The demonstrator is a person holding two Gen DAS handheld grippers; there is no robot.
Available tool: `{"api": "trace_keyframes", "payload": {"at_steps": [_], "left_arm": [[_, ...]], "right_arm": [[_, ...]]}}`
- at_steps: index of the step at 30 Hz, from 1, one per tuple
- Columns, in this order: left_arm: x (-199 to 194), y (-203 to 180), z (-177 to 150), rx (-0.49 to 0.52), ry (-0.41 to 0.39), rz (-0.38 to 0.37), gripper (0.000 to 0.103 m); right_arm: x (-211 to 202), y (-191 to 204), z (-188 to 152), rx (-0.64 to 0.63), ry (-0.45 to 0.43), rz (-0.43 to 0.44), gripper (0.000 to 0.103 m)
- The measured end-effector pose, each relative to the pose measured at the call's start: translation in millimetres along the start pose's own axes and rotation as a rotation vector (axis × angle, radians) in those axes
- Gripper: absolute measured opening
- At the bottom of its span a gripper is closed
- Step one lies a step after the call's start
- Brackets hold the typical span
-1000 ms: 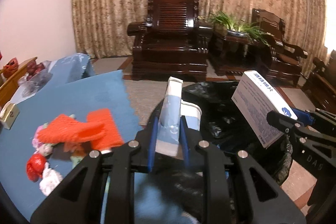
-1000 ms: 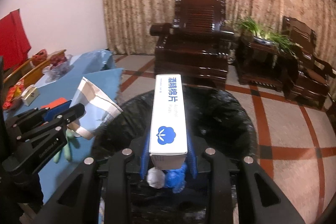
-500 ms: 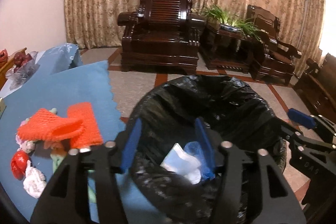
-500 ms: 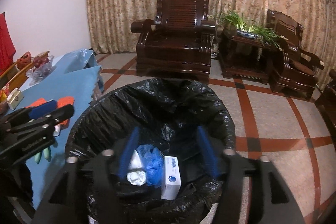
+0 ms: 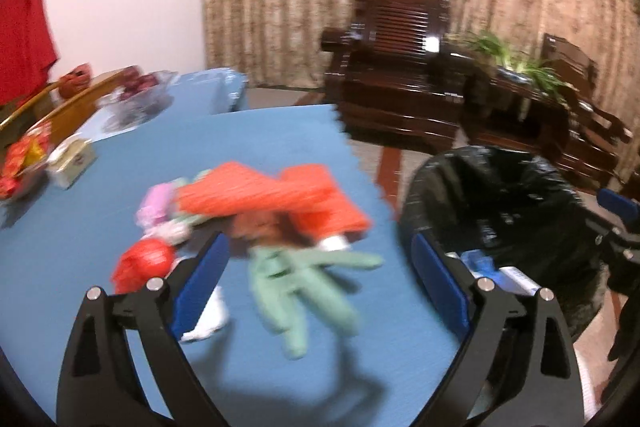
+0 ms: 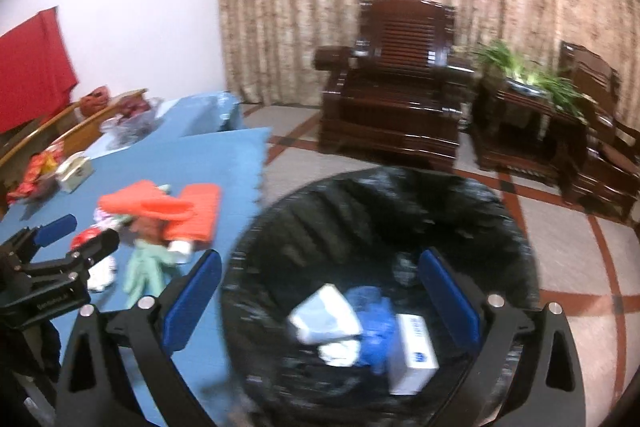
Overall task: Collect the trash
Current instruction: 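Grasp the white tissue with the left gripper while the right gripper grasps the green glove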
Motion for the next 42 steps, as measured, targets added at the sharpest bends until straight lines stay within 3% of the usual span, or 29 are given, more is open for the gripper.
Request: {"api": "trace_keyframes", "payload": {"at_steps": [10,14,18,28,37,42], "left_arm": [[-12,96,-24,-0.078,0.028,0.150,0.090],[-11,112,-30,-0.090,0.034,0.177,0.090],[-7,126,-37,-0.093,0.046,0.195,0.088],[18,128,-64,-0.100,0.121,0.170,0.074],[52,115,-76,-0.099,0.172,0.138,0.068],[64,109,-75,-0.109,0.180,0.100,0.056]], "right_arm": [[24,92,1,-0.091,0.018,0.160,0.097],[35,124,-6,-0.127,0.031,0.214,0.097],[48,148,-13,-0.158,0.054,0.252,0.088],[83,170,-45,-0.189,0.154,0.299,0.062],[89,163,-49,-0.196,0.168,0.291,0.061],[92,161,-50,-0.196,0.176,0.290,0.061]]}}
Point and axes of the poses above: each gripper's, at about its wrist camera, not at the fingertips, and x roughly the way its jaws point, y to its left, z to its top, the point moved 9 cm from there along x, roughly the way its jaws point, and after that the axes turned 5 degrees about z, right-handed, at the moved point
